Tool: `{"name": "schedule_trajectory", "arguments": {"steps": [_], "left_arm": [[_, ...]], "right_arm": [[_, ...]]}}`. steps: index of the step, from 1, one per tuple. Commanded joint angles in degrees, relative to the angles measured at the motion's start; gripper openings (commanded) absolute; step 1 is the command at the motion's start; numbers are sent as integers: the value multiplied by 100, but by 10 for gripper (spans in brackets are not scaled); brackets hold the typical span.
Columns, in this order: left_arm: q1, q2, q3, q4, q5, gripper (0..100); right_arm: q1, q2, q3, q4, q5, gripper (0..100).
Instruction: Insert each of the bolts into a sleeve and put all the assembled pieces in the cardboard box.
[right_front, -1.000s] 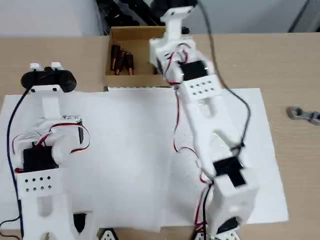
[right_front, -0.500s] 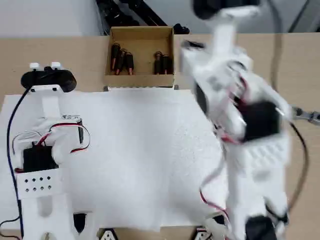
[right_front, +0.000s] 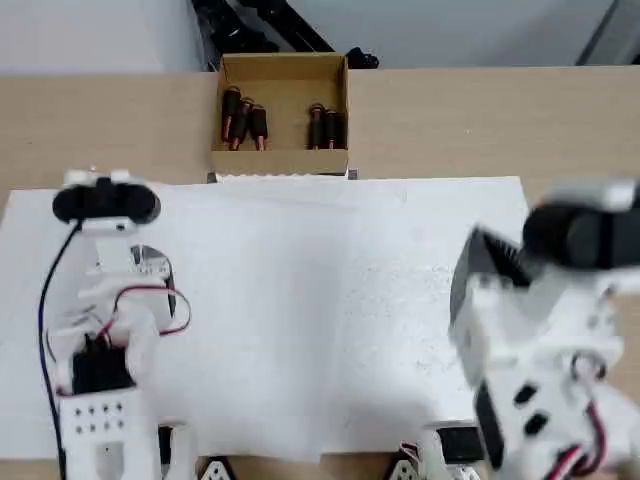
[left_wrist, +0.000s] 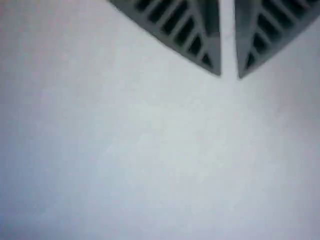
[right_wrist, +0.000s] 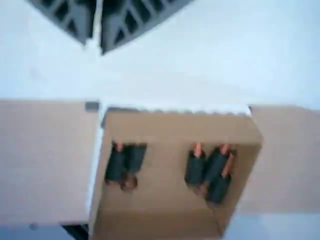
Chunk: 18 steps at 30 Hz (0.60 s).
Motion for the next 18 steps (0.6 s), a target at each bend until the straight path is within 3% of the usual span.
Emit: {"name": "schedule_trajectory", "arguments": {"steps": [1,7,9,13,18], "left_arm": [[-26,-958,690,-431,-62,6],[-26,-2391,1868,-492,-1152,6],[-26,-2787,2105,-360,-1187,6],[-26,-3455,2484,-79,-1187,6],[-132,-3807,2976,123,-1178,6]], "right_arm": [[110,-1402,1820,-444,-9,5],[84,-4136,5275,-1965,1011,4],[189,-4119,5829,-2044,1222,4],[470,-3802,6453,-2387,765,4],[426,-4119,7613,-2501,765,4]]}}
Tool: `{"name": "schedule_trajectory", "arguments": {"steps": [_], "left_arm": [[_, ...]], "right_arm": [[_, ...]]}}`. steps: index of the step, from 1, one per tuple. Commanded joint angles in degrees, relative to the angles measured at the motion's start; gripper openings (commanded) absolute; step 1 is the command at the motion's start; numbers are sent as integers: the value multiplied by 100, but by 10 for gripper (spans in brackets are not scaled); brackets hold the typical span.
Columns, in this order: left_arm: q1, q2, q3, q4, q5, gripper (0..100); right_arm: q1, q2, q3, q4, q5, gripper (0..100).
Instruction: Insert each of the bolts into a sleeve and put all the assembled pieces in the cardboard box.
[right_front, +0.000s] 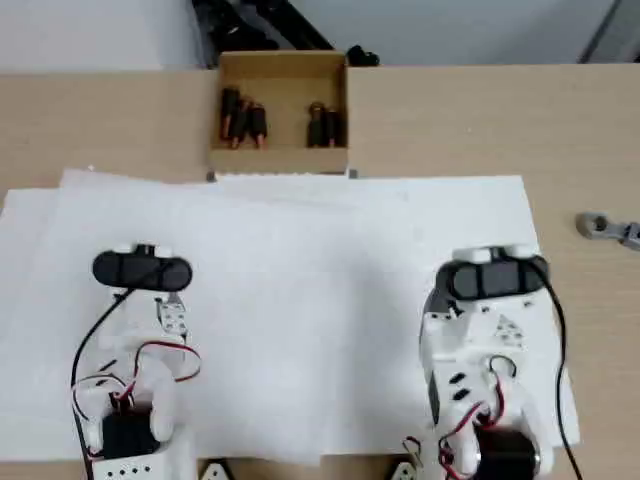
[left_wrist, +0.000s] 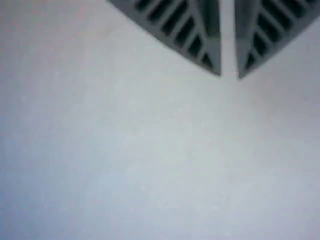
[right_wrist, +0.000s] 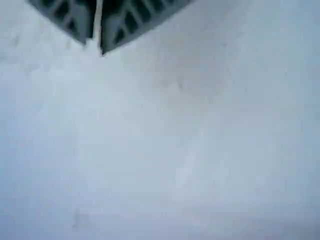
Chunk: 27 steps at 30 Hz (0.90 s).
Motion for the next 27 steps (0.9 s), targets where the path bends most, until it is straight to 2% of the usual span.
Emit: {"name": "schedule_trajectory", "arguments": {"steps": [1,7,13,27], "left_arm": [[-281,-114,171,18,-26,6],[-1002,-114,242,-132,492,6],[-1020,-114,233,-114,818,6],[-1011,-105,233,-141,818,6]], "right_arm": [[22,-127,633,-145,-62,4],[22,-119,1266,-145,-70,9],[22,-119,1890,-180,-88,8],[31,-110,1873,-198,-97,8]]}}
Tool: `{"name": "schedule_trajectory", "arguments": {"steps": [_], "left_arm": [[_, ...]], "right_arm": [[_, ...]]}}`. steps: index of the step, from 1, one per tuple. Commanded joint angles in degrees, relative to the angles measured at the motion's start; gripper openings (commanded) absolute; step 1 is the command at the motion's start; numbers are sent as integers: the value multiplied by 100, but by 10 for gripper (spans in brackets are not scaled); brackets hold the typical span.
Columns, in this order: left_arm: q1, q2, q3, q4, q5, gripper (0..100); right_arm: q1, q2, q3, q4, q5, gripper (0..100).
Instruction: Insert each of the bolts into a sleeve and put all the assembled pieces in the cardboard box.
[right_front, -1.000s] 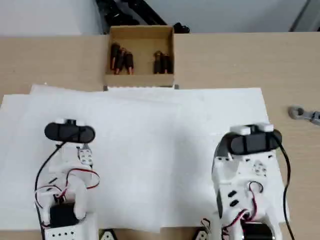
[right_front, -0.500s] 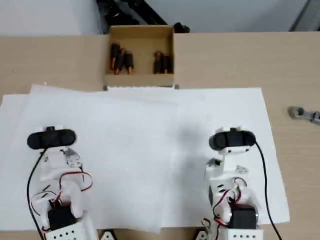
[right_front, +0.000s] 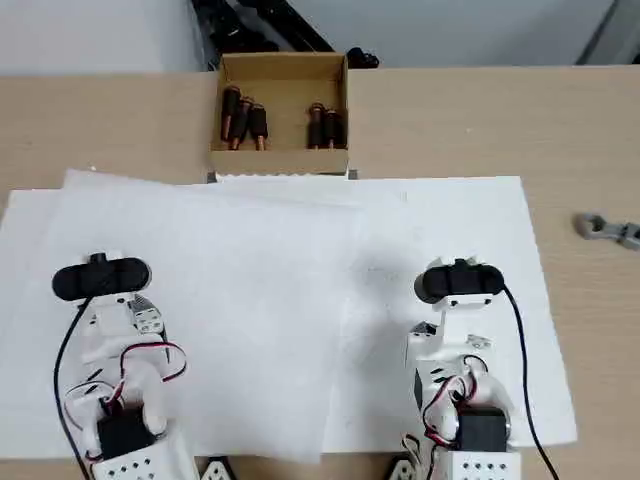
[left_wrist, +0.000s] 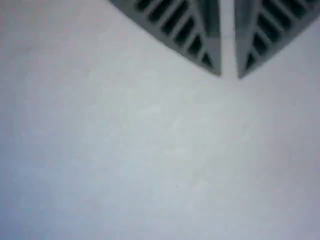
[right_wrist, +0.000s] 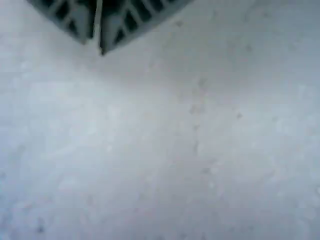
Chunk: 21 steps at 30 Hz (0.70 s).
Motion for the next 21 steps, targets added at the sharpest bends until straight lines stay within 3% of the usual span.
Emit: {"name": "schedule_trajectory", "arguments": {"steps": [1,7,15,21], "left_arm": [[-18,-70,-48,-158,53,6],[62,-70,-48,-158,70,6],[1565,-70,-48,-158,1011,6],[1600,-70,-48,-158,958,6]], "right_arm": [[31,-40,-26,-127,-53,8],[31,-40,-26,-127,-53,8],[31,-40,-26,-127,-53,8],[31,-40,-26,-127,-53,8]]}}
